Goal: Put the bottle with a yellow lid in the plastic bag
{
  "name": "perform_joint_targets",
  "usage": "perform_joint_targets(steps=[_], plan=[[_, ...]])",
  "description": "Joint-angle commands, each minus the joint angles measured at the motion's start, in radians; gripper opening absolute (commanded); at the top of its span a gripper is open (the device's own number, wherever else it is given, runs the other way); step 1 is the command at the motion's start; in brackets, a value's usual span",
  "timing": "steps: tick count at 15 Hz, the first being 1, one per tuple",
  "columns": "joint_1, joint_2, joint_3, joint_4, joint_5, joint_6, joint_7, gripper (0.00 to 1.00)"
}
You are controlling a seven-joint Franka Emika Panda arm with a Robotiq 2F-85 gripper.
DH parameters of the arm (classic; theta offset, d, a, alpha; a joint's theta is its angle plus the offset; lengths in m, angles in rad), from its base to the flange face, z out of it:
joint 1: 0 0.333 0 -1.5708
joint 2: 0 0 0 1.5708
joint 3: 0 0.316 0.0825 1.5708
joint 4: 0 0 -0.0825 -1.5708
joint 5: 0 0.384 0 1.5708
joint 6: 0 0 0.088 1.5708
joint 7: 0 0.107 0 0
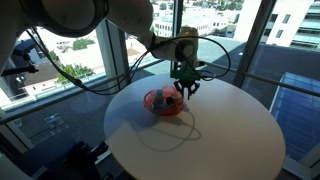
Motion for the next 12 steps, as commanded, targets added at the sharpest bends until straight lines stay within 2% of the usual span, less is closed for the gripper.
perform_joint_targets(steps=[1, 3, 12], plan=[[0.001, 0.009, 0.004, 0.034, -0.002, -0.020, -0.005, 0.03], [0.003, 0.001, 0.004, 0.026, -0.003, -0.017, -0.004, 0.00], [0.013, -0.087, 0.003, -0.028, 0.000, -0.018, 0.012, 0.01]])
